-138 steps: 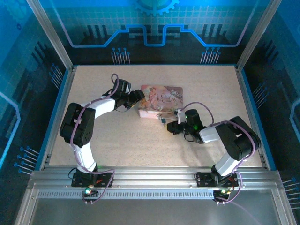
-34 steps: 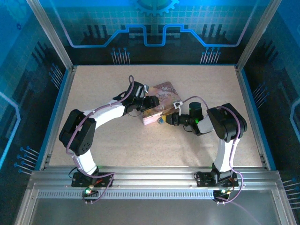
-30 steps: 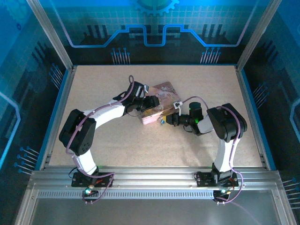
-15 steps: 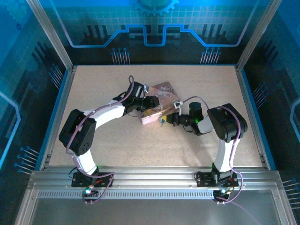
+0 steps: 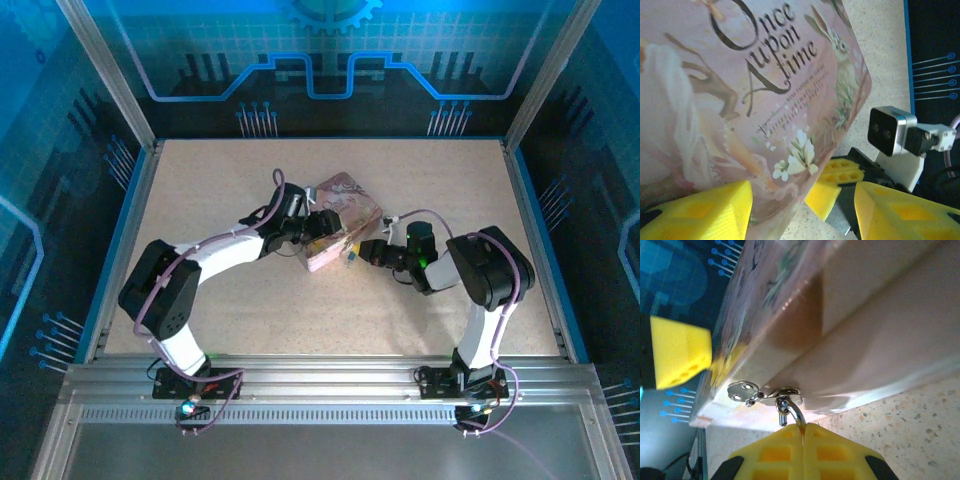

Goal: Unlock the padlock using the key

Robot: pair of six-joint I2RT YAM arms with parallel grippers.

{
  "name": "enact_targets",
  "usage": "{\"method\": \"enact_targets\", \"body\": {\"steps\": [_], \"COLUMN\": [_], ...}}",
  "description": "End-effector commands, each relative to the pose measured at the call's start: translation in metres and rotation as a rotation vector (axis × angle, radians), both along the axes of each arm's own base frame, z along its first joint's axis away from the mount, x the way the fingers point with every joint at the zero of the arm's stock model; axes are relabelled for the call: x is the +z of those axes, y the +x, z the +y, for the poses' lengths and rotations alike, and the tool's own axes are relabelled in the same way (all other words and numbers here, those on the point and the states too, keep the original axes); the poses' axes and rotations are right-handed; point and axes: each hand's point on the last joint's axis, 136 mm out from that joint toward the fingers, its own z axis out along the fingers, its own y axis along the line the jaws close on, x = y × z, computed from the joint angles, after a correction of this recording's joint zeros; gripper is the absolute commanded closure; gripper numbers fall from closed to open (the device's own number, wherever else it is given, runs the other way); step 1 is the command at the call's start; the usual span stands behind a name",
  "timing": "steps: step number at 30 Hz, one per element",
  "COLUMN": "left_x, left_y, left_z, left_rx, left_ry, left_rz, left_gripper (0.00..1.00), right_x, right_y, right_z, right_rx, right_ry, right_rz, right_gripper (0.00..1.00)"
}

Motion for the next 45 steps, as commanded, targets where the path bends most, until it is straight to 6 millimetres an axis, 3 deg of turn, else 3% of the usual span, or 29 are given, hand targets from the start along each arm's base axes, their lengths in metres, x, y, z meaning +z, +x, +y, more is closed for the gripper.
{"method": "enact_targets", "body": {"steps": [1, 8, 25, 28, 32, 37, 41, 45], "left_x": [-0.032, -0.036, -0.046, -0.046, -0.043, -0.031, -0.003, 0.034], "left_y": [-0.031, -0.037, -0.043, -0.042, -0.039, -0.03, -0.019, -0.012], "left_z": [0.003, -0.002, 0.002, 0.006, 0.017, 0.028, 0.031, 0.037], "left_rx": [0.0, -0.008, 0.0, 0.007, 0.029, 0.05, 0.046, 0.05], "left_ry": [0.049, 0.056, 0.066, 0.077, 0.087, 0.06, 0.031, 0.019], "left_rz": [0.139, 0.15, 0.177, 0.174, 0.166, 0.135, 0.053, -0.053], "left_gripper": [0.41, 0.41, 0.37, 0.36, 0.35, 0.34, 0.26, 0.16], "right_x": [0.02, 0.035, 0.042, 0.043, 0.053, 0.067, 0.063, 0.043], "right_y": [0.012, 0.022, 0.056, 0.055, 0.036, -0.007, -0.049, -0.09], "right_z": [-0.003, -0.008, -0.015, -0.025, -0.045, -0.055, -0.054, -0.051], "right_rx": [-0.087, -0.156, -0.261, -0.272, -0.264, -0.145, -0.031, 0.059], "right_ry": [0.042, 0.052, 0.04, 0.017, -0.099, -0.3, -0.34, -0.435], "right_rz": [-0.025, -0.026, -0.034, -0.043, -0.073, -0.067, 0.028, 0.141], "right_gripper": [1.0, 1.0, 1.0, 1.0, 1.0, 1.0, 1.0, 1.0]}}
